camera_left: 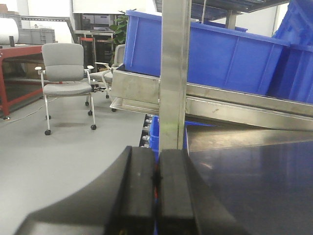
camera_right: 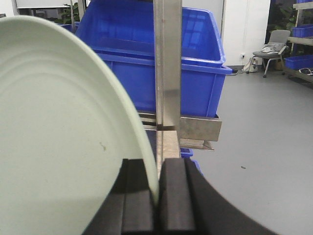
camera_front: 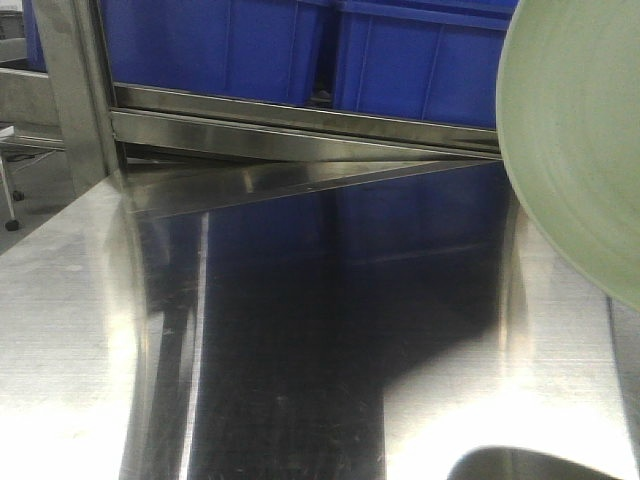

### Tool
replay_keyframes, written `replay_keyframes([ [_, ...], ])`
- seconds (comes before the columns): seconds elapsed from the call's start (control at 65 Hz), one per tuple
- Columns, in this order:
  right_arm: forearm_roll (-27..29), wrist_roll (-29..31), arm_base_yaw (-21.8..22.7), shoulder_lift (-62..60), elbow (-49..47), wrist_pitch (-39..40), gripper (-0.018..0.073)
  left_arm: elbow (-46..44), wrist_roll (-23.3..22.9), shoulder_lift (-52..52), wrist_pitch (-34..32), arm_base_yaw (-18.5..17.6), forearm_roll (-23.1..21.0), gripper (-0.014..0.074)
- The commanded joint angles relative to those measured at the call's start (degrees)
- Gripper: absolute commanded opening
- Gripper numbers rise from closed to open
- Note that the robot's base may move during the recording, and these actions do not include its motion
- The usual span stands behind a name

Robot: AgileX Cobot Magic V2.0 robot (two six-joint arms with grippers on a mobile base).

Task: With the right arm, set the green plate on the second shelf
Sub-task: 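Hold the plate raised in the right gripper while backing away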

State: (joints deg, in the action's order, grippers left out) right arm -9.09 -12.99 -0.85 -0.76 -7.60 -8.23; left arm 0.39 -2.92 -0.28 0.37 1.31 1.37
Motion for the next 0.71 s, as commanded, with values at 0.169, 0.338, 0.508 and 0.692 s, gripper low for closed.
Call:
replay_keyframes([
  [0.169, 0.41, -0.54, 0.36, -0.89, -1.61, 6.42, 0.0055, 2.4, -0.36, -0.89, -4.52, 0.02, -0.41, 0.013],
  [0.338, 0.41, -0.54, 0.36, -0.89, -1.61, 6.42, 0.0055, 2.4, -0.36, -0.89, -4.52, 0.02, -0.41, 0.013],
  [0.508, 0.41, -0.54, 0.29, -0.89, -1.61, 6.37, 0.0055, 2.4, -0.36, -0.89, -4.52, 0.02, -0.41, 0.013],
  [0.692, 0.41, -0.54, 0.3, -0.89, -1.61, 6.3, 0.0055, 2.4, -0.36, -0.89, -4.52, 0.02, -0.41, 0.013],
])
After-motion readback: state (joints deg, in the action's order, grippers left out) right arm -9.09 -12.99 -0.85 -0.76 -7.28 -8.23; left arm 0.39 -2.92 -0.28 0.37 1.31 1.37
